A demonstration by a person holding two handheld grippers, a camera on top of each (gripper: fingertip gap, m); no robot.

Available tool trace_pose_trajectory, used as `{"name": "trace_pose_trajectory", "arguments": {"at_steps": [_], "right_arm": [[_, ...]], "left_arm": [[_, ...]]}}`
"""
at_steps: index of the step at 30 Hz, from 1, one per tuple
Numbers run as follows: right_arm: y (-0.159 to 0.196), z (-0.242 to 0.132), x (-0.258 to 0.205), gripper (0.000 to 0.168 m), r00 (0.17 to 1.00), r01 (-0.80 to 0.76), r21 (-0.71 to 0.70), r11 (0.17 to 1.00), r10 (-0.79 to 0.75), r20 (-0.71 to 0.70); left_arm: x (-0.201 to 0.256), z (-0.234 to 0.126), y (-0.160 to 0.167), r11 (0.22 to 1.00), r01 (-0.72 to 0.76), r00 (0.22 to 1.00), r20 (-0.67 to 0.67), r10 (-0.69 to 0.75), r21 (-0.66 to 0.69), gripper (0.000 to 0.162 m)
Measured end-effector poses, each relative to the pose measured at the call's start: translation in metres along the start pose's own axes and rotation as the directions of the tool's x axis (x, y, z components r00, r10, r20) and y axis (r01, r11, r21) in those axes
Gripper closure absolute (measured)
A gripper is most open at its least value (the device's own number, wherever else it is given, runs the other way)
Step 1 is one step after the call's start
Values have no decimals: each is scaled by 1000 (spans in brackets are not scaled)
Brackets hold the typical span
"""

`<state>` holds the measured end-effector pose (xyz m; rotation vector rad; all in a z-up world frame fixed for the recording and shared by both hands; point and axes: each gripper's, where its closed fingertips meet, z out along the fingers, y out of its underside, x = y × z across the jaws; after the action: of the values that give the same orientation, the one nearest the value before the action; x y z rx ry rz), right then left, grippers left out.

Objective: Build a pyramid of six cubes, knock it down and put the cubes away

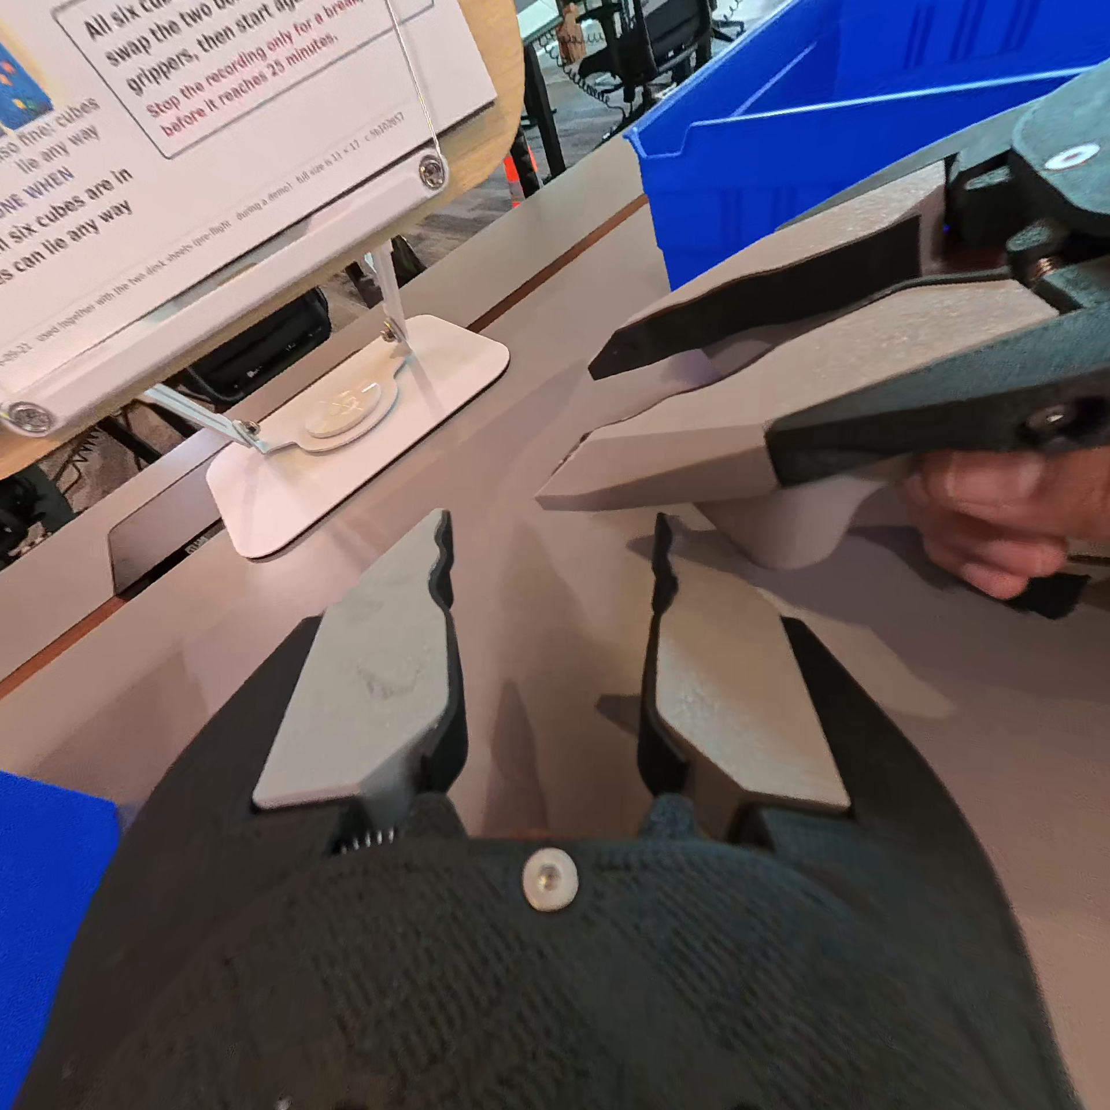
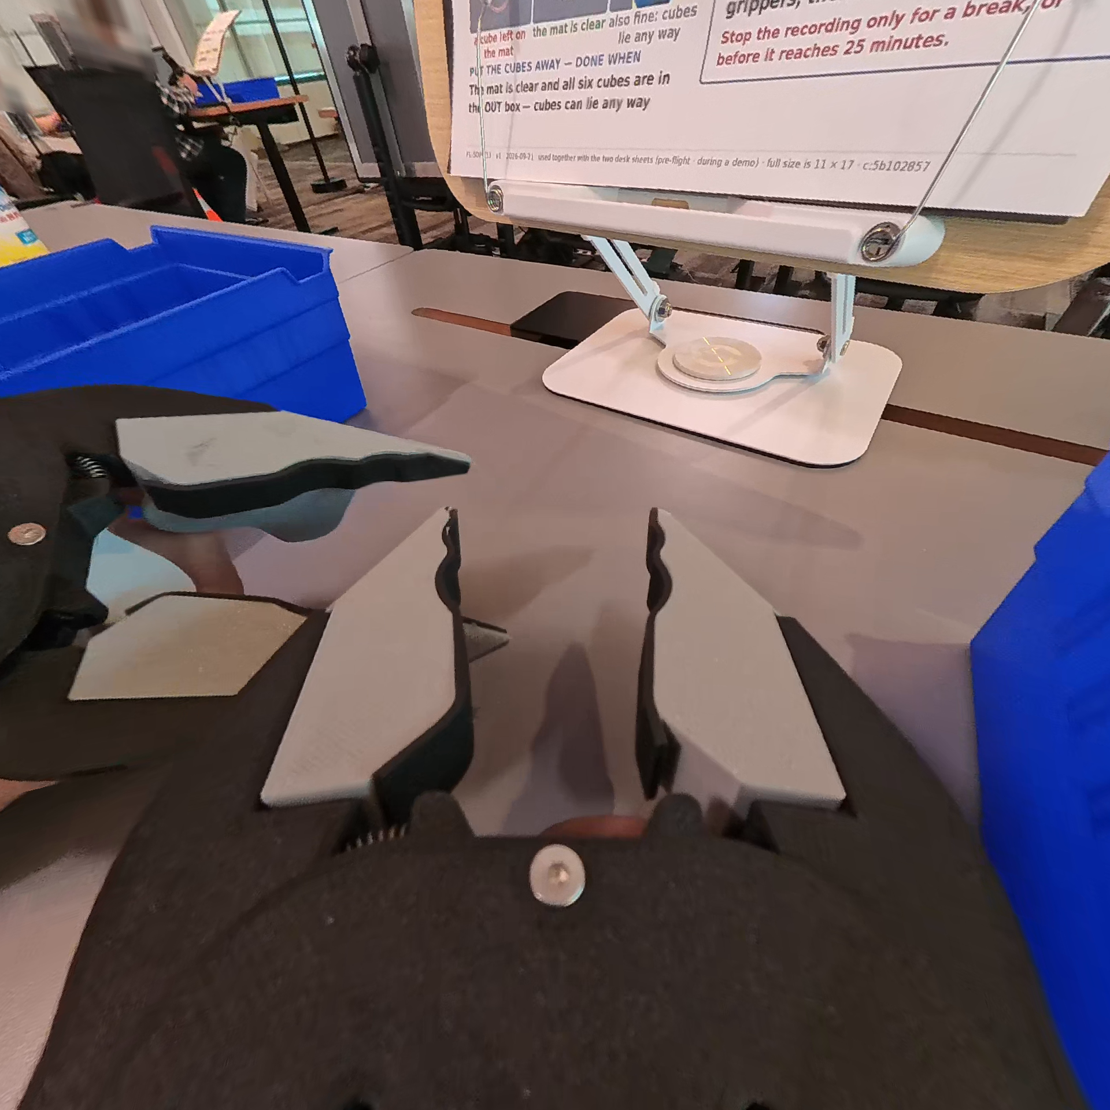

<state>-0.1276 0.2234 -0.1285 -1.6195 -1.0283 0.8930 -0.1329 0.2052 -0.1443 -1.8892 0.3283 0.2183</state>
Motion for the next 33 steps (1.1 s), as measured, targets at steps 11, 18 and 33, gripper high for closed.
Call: {"name": "trace_pose_trajectory", "arguments": {"at_steps": [11,18,33], "right_arm": [[-5,-4,-3,107,1000,-4,46,999,3,26],[-5,-6,-8,106,998,-17,42,999,14,69],[-1,-3,-20,107,993,75,21,997,-77,84]], "left_arm": [[1,-28,-17,1000,9,999,43,-9,-8,98],[19,-92,-15,985,144,987,-53,-149,-94,83],[-133,-240,64,899,195,981,71,-182,-393,95]]}}
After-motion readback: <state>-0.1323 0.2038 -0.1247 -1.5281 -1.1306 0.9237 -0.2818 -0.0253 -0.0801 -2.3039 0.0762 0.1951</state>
